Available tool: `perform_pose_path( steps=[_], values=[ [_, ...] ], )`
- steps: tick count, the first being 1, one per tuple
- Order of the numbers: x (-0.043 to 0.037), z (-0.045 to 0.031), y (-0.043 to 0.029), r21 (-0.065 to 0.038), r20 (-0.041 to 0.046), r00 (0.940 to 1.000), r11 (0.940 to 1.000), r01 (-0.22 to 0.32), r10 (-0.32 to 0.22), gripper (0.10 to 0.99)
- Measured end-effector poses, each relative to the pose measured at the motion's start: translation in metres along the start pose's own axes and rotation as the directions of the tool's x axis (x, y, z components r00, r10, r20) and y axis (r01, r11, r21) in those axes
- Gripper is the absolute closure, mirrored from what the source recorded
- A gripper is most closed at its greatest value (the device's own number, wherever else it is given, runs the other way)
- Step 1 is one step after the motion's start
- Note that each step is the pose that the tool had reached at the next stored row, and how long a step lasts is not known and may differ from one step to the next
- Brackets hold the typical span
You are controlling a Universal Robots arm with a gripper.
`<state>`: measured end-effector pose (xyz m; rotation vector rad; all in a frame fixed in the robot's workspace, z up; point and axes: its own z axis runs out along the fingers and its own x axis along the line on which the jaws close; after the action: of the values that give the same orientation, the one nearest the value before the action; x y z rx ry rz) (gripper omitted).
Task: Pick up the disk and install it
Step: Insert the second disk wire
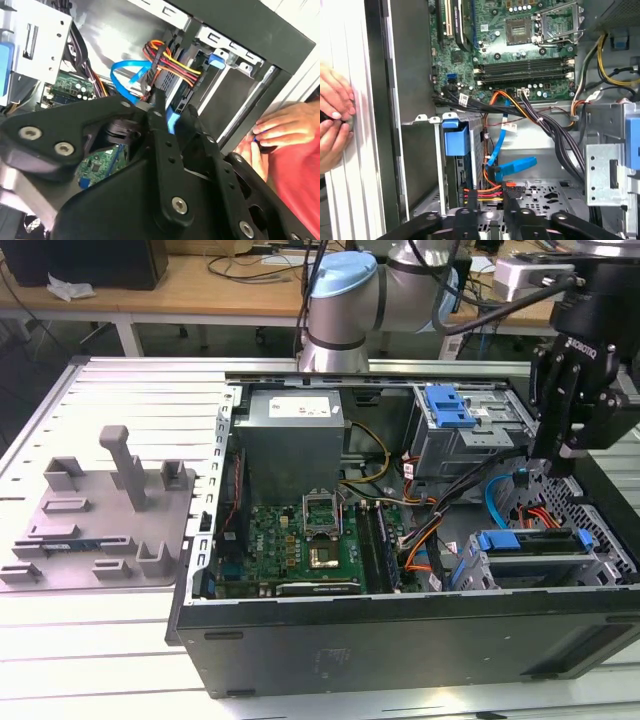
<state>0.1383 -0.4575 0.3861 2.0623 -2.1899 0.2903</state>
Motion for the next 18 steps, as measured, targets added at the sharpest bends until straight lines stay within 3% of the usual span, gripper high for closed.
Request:
perform_pose_path(
  steps=[1,3,6,7,8,9,13,18],
  values=[
    [-0.0017,-0.0006,0.0021,0.001,-0.0110,0.9999,1.0000,0.003,-0.003,0.753],
    [-0.0038,-0.0012,0.0047,0.003,-0.0249,0.9997,1.0000,0.006,-0.006,0.753],
    [-0.0088,-0.0026,0.0108,0.006,-0.0554,0.9984,0.9999,0.015,-0.015,0.753],
    [-0.0122,0.0051,0.0189,0.009,-0.0644,0.9976,0.9996,0.026,-0.025,0.753],
    [-0.0136,0.0114,0.0188,0.021,-0.0642,0.9977,0.9995,0.025,-0.023,0.753],
    [-0.0142,0.0135,0.0189,0.025,-0.0659,0.9976,0.9994,0.024,-0.023,0.753],
    [-0.0155,0.0160,0.0191,0.032,-0.0689,0.9974,0.9992,0.024,-0.022,0.753],
    [-0.0161,0.0170,0.0192,0.033,-0.0789,0.9966,0.9992,0.024,-0.022,0.753]
  ],
)
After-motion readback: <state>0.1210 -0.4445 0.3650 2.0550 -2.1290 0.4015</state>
